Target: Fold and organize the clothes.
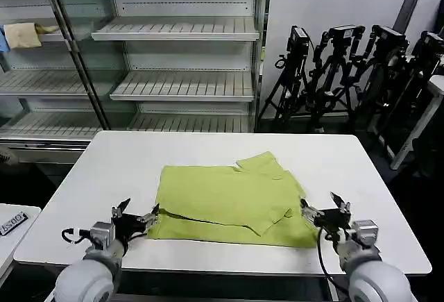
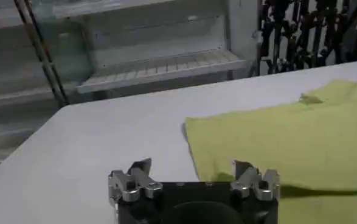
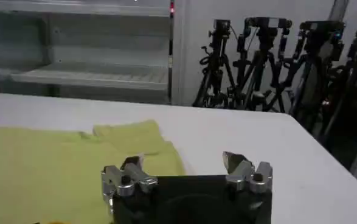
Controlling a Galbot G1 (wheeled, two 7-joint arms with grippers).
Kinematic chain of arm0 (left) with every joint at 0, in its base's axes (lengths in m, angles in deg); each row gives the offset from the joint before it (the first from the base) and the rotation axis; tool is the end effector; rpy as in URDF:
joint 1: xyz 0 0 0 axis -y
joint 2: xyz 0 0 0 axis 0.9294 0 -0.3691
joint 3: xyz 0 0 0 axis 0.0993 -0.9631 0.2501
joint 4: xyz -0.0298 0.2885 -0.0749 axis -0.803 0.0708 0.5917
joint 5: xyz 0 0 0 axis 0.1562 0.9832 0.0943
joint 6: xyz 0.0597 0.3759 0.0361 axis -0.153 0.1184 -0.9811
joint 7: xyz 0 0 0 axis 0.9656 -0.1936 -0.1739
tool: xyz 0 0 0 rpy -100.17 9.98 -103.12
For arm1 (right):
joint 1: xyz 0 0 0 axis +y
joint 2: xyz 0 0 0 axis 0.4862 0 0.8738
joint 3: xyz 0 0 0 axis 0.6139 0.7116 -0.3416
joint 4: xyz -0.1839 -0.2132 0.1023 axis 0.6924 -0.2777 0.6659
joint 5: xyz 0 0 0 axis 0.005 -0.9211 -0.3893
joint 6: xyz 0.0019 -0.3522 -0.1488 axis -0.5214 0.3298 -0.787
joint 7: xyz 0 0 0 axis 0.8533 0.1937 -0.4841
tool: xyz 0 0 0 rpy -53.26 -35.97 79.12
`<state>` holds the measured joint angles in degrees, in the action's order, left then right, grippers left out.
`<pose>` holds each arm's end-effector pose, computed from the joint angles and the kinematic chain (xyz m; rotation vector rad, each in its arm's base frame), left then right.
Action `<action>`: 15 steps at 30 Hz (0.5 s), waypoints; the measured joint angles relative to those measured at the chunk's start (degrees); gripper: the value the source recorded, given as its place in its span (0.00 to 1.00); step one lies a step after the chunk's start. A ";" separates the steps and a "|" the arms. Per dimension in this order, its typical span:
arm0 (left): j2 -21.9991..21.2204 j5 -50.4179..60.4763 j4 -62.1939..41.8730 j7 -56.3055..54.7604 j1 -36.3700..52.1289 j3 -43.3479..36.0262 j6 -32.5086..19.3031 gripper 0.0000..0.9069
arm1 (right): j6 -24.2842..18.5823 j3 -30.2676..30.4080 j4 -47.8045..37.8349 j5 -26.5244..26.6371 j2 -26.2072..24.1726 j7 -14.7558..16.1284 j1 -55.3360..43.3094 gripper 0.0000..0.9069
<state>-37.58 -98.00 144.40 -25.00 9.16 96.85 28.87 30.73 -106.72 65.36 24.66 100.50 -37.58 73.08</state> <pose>0.2955 0.0273 -0.1861 -0.1015 -2.7224 -0.1957 0.2885 -0.0180 -0.1553 0.1049 -2.8133 0.0744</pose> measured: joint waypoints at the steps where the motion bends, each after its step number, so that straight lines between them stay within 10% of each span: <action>1: -0.02 -0.55 -0.55 -0.35 1.17 -0.42 0.10 1.00 | 0.21 1.04 -1.18 0.34 0.15 -0.28 -1.92 1.00; 15: -1.31 -6.08 -12.01 -4.04 19.53 -10.66 0.87 1.00 | 1.30 12.89 -19.56 5.29 2.90 -3.21 -24.18 1.00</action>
<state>-38.89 -104.08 132.39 -29.04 28.69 86.19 29.74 32.03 -93.83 45.80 29.94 103.40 -40.79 48.90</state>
